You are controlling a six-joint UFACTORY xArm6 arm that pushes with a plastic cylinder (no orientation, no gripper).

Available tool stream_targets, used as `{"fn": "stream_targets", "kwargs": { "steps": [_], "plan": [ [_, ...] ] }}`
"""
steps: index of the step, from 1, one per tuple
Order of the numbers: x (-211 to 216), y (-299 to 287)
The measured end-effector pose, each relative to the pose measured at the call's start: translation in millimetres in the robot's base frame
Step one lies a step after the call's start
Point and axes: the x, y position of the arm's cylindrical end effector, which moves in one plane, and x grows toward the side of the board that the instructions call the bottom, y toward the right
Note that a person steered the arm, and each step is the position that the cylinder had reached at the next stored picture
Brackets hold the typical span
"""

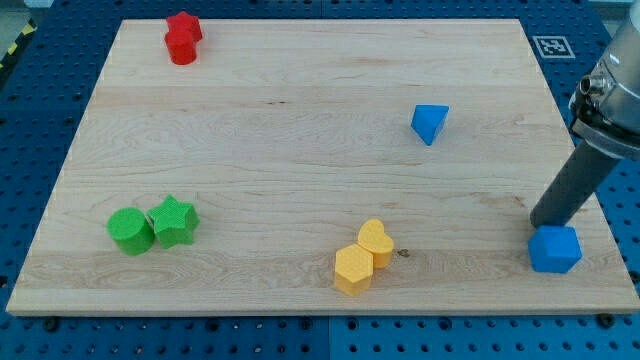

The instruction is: Push the blue triangle closer to the blue cube

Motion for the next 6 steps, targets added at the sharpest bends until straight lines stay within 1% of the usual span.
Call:
{"fn": "stream_targets", "kwargs": {
  "steps": [1, 2, 4, 5, 6],
  "plan": [
    [4.4, -17.5],
    [-12.9, -67.3],
    [-107.5, -149.6],
    [-168.5, -176.3],
    [-197.0, -151.8]
  ]
}}
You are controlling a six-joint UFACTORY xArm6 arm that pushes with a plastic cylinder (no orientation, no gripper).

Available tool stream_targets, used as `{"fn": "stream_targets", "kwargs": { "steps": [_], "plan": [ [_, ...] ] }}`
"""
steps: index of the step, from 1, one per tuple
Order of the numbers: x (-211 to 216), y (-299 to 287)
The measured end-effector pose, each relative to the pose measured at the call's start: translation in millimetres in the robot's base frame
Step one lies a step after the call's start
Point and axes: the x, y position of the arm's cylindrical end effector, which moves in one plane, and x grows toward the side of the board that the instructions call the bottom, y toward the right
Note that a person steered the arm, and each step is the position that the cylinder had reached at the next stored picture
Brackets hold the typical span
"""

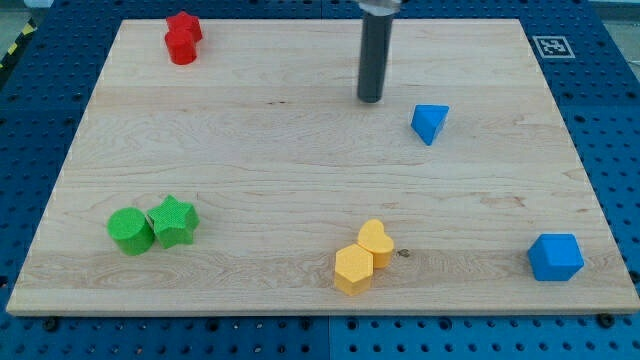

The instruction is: Push the blue triangle closer to the blue cube

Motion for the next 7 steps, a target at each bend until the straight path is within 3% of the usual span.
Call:
{"fn": "stream_targets", "kwargs": {
  "steps": [2, 7],
  "plan": [
    [65.5, 44.8],
    [123.8, 99.0]
  ]
}}
